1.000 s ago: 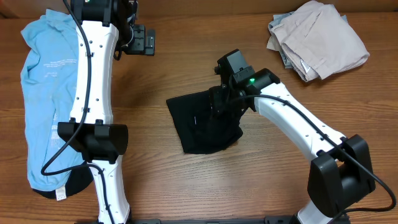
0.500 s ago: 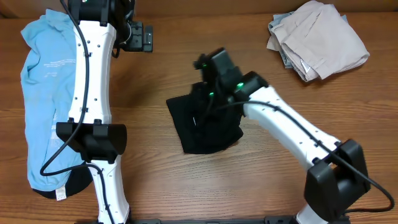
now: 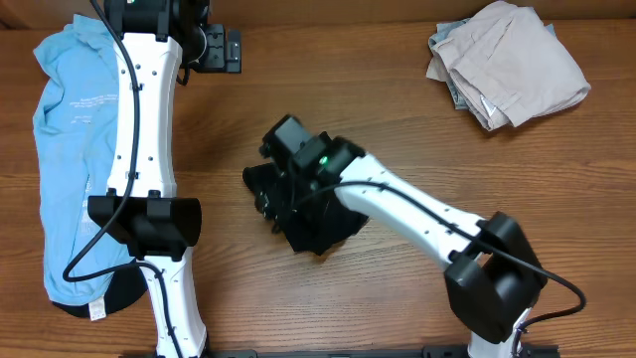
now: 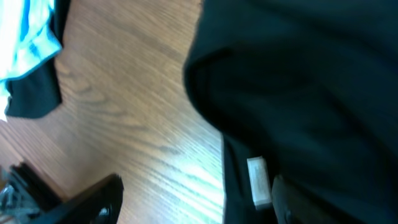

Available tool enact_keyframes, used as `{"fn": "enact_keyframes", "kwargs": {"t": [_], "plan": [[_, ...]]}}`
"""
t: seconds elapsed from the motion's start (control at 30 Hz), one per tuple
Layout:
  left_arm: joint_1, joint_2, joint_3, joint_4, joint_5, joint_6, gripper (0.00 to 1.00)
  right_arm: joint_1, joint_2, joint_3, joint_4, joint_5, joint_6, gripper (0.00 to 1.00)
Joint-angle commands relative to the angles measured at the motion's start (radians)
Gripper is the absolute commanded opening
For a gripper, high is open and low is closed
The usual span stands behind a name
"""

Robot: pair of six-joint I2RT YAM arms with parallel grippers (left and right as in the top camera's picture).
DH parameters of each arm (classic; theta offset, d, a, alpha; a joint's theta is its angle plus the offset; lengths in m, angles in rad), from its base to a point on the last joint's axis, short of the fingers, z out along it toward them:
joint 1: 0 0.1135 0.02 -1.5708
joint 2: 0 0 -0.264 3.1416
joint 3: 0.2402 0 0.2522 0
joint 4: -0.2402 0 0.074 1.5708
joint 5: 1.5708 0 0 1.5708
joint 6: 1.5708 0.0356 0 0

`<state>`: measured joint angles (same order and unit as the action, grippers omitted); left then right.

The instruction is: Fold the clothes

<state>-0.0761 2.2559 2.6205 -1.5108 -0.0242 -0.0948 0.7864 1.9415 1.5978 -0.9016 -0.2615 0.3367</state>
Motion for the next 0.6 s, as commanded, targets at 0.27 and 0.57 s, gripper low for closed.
{"fn": "enact_keyframes", "kwargs": {"t": [0.27,0.57], "plan": [[0.006,0.005,0.006,-0.011,-0.002,0.019,1.00,-0.047,-0.101,-0.053,-0.292,0.069,0.025,0.73],[0.006,0.008,0.006,-0.010,-0.002,0.019,1.00,0.074,-0.101,-0.219,-0.156,0.025,0.138,0.55]]}}
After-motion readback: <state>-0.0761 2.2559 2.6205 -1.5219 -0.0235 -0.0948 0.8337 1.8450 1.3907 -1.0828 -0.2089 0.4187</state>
